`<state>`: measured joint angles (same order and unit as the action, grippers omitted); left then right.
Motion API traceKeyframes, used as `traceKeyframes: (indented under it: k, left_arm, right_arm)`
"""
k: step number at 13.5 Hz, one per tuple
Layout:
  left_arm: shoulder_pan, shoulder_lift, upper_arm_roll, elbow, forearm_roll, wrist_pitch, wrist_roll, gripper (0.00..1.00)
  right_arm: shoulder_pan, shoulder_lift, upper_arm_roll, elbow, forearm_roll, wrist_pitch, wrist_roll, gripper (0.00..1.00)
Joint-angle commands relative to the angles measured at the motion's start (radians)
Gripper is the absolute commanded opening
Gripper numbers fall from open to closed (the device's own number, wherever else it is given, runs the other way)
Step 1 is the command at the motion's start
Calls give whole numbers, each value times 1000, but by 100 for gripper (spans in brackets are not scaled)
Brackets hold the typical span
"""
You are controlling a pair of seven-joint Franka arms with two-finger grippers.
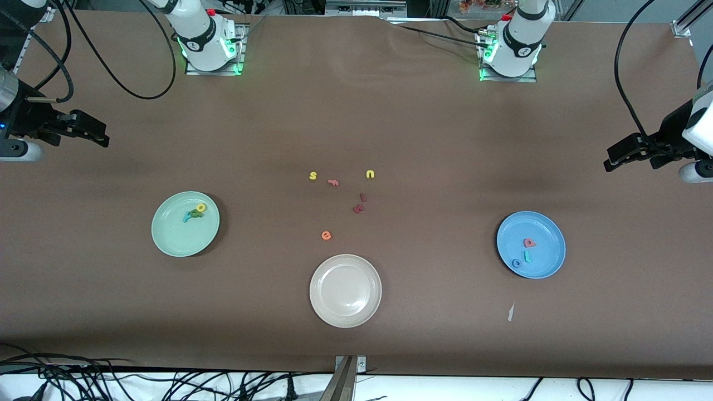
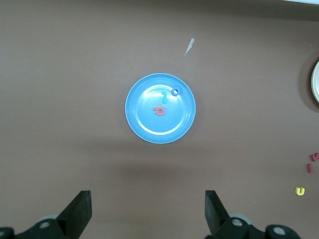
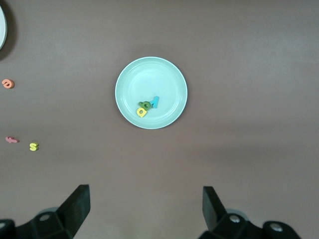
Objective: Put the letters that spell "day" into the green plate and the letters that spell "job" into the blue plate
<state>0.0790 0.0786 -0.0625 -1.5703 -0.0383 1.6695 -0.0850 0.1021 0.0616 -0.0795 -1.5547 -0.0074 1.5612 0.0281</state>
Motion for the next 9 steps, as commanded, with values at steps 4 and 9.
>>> traceKeyframes:
  k: [4, 9]
  left_arm:
    - [2, 4, -2, 18, -9, -10, 2, 100]
    - [4, 6, -2, 23, -9, -10, 2, 100]
  right_arm:
    - [1, 10, 1, 30, -6, -6, 1, 100]
    - [1, 10, 1, 31, -6, -6, -2, 100]
